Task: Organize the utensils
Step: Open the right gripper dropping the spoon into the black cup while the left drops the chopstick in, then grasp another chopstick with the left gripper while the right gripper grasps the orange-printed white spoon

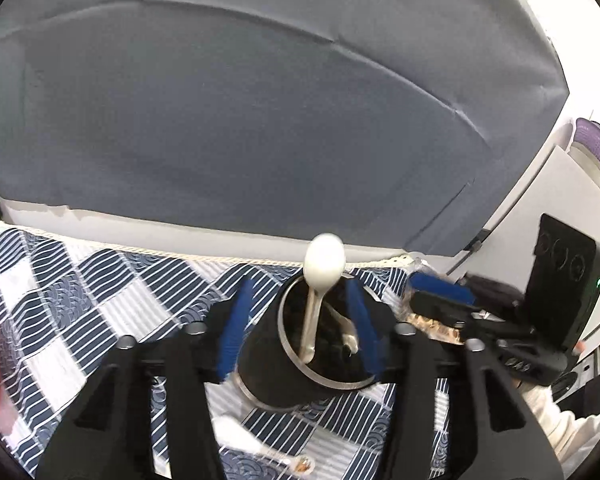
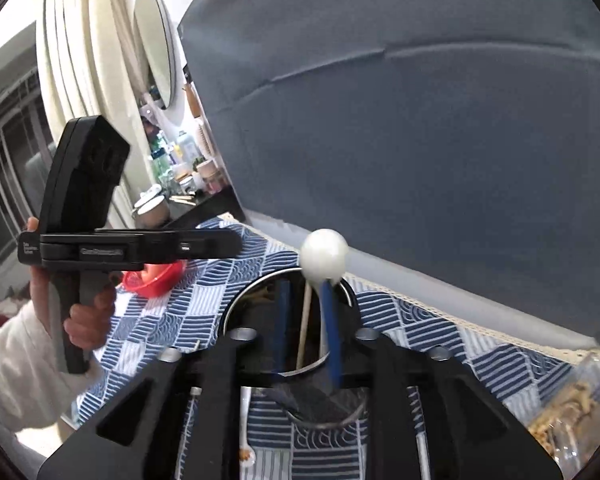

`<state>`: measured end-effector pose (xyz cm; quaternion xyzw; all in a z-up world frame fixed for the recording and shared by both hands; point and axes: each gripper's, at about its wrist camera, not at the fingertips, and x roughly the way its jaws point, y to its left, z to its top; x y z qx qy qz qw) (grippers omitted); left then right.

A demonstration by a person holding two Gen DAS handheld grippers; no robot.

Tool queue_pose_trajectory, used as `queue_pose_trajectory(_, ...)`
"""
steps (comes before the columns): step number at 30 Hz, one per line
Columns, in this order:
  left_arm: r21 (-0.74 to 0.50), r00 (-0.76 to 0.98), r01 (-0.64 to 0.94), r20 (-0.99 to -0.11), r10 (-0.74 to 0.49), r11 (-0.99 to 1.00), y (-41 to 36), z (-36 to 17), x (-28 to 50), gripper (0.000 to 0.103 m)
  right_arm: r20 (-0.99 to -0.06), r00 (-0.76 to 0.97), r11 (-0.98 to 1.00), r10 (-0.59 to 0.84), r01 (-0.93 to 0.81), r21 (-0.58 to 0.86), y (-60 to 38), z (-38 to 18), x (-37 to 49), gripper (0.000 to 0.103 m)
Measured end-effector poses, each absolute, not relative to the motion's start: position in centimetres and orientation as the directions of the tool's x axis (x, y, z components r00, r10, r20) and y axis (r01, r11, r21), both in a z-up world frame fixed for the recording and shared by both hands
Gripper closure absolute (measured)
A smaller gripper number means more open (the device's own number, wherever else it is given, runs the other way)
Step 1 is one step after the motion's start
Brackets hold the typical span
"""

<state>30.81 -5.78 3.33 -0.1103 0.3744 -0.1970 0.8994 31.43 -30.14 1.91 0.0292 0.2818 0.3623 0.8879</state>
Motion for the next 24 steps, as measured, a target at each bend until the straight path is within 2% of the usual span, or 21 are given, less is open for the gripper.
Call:
queue_pose_trajectory(1, -0.336, 0.644, 0.265, -0.636, -0.425, 0.904, -5.5, 3.4, 30.4, 0.043, -0.481, 0.583, 0.740, 0.655, -0.625, 0.249, -30.3, 1.9, 31.0, 0.059)
queue_pose_trajectory(3, -0.312, 0.649, 0.244, -0.650, -0.394, 0.918, -4.6, 3.6, 29.4, 0.039, -0.494, 0.593, 0.754, 0.636, -0.615, 0.233, -30.6, 2.1, 29.9, 0.055)
queue_pose_trajectory(5, -0.297, 0.650, 0.231, -0.662, -0.374, 0.927, -3.9, 3.7, 28.2, 0.025, -0.512, 0.595, 0.765, 0.619, -0.604, 0.223, -30.7, 2.2, 28.6, 0.041)
queue_pose_trajectory(7, -0.266, 0.662, 0.213, -0.669, -0.339, 0.940, -3.3, 3.8, 27.0, 0.020, -0.522, 0.596, 0.771, 0.610, -0.599, 0.217, -30.6, 2.2, 27.6, 0.036)
queue_pose_trajectory(10, -0.237, 0.674, 0.181, -0.677, -0.296, 0.955, -1.9, 3.8, 24.8, 0.011, -0.548, 0.588, 0.778, 0.595, -0.591, 0.212, -29.9, 1.9, 26.2, 0.022)
queue_pose_trajectory(12, -0.240, 0.677, 0.152, -0.681, -0.278, 0.959, -1.0, 3.7, 23.7, 0.007, -0.572, 0.594, 0.799, 0.566, -0.566, 0.203, -29.3, 1.7, 25.4, 0.019)
queue_pose_trajectory(24, -0.181, 0.662, 0.034, -0.732, -0.157, 0.983, 4.1, 1.9, 17.3, 0.006, -0.648, 0.574, 0.826, 0.501, -0.540, 0.161, -27.2, 0.1, 20.7, 0.016)
